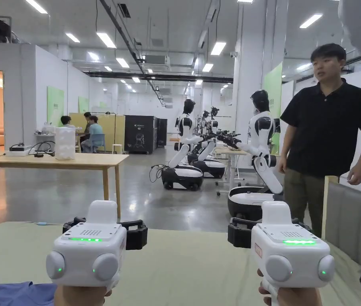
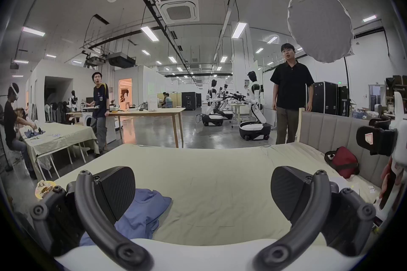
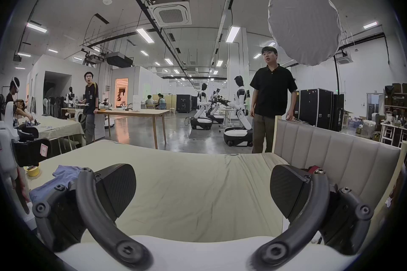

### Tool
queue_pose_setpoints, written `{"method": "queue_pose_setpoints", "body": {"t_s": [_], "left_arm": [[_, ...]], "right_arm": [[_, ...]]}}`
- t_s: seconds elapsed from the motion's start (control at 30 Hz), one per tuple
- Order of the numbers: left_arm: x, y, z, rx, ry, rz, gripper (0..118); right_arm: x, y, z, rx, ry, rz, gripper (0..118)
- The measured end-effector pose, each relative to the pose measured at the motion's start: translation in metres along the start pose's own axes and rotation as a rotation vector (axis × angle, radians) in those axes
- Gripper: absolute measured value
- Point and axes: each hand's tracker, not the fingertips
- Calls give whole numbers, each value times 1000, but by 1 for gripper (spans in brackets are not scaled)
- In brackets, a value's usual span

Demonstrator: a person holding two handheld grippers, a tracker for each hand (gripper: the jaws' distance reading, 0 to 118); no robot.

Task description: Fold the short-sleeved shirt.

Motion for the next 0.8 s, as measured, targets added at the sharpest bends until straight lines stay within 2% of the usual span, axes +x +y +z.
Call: {"method": "queue_pose_setpoints", "body": {"t_s": [0.1, 0.2, 0.47, 0.8], "left_arm": [[-2, 4, -9, 10, 27, 2, 118], [-4, 8, -16, 13, 33, -11, 118], [-5, 5, -33, -3, 33, -17, 118], [-7, 3, -45, -21, 37, 5, 118]], "right_arm": [[10, -1, -31, -7, 6, -12, 118], [11, 3, -19, -10, 5, -22, 118], [14, 1, -46, -19, -13, -56, 118], [13, 0, -49, -23, -10, -54, 118]]}}
